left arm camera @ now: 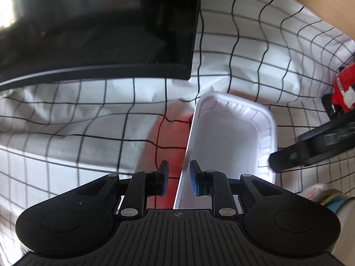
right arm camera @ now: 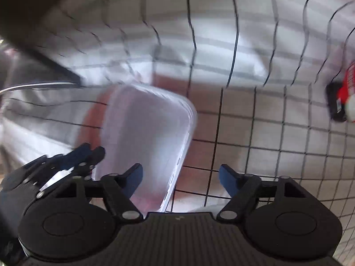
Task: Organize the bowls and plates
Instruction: 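Grasp the white tray's rim with both grippers and lift it on edge, then carry the white tray over the bowl stack with both grippers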
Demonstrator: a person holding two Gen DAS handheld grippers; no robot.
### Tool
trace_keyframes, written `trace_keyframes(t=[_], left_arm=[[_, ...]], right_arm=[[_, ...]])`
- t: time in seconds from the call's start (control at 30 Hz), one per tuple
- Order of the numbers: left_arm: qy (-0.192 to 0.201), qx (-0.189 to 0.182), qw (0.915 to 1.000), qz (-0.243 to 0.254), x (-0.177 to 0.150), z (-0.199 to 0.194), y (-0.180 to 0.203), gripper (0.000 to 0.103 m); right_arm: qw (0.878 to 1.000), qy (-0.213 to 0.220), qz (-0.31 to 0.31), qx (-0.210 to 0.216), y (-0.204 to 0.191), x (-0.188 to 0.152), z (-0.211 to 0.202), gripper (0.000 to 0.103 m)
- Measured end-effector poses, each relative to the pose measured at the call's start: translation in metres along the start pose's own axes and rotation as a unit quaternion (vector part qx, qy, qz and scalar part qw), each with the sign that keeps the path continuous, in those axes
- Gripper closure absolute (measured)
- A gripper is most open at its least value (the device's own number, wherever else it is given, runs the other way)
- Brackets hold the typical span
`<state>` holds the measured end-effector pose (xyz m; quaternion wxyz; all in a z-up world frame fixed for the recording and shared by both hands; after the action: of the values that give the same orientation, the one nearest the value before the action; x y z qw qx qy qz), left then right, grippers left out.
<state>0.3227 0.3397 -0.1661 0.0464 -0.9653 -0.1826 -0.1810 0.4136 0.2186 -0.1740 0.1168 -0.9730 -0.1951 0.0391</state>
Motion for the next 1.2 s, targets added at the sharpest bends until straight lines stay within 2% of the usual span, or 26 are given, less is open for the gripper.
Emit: trace_keyframes(t=[0.1,0.17,0.23,0.3,0.4,0.5,0.73,0.9,1.07,1.2], left_arm=[[-0.015,0.000,0.9999,-0.004,0.000,0.012,-0.002,0.077],[-0.018,-0.003,0.9997,-0.012,0.000,0.015,-0.004,0.078],[-0.021,-0.011,0.9995,-0.023,0.002,0.017,-0.005,0.078],[-0.028,-0.016,0.9990,-0.029,0.002,0.020,-0.004,0.080],[-0.034,-0.007,0.9990,-0.029,0.000,0.016,-0.001,0.081],[-0.022,-0.016,0.9993,-0.026,-0.005,-0.009,0.003,0.081],[0.061,-0.022,0.9979,-0.001,-0.010,-0.108,0.016,0.081],[0.112,-0.034,0.9928,0.022,-0.008,-0.172,0.036,0.081],[0.157,-0.070,0.9829,0.065,-0.015,-0.210,0.074,0.081],[0.168,-0.094,0.9773,0.089,-0.026,-0.211,0.102,0.081]], right_arm=[[1.000,-0.030,0.005,-0.004,-0.001,0.010,0.027,0.038],[0.999,-0.043,0.005,-0.003,-0.002,0.013,0.038,0.058],[0.998,-0.060,0.005,0.013,-0.005,0.013,0.047,0.069],[0.998,-0.066,0.007,0.023,-0.007,0.009,0.049,0.076],[0.998,-0.051,0.005,0.029,-0.009,0.000,0.040,0.077],[0.998,-0.028,0.010,0.052,-0.006,-0.013,0.014,0.078],[0.992,0.034,0.008,0.123,-0.002,-0.055,-0.062,0.078],[0.983,0.101,0.007,0.156,0.018,-0.080,-0.123,0.078],[0.971,0.191,-0.009,0.143,0.039,-0.106,-0.170,0.077],[0.959,0.261,-0.036,0.102,0.057,-0.132,-0.194,0.077]])
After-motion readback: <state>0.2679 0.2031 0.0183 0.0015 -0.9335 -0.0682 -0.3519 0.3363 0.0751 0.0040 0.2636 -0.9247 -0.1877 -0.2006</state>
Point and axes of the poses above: each gripper's, at about its wrist camera, not at the fingertips, and z roughly the way its jaws point, y to its right, x to its top, the point moved 4 cm from there along z, roughly the way its jaws point, and after that the axes turned 4 degrees about x, right-handed, at the moved point
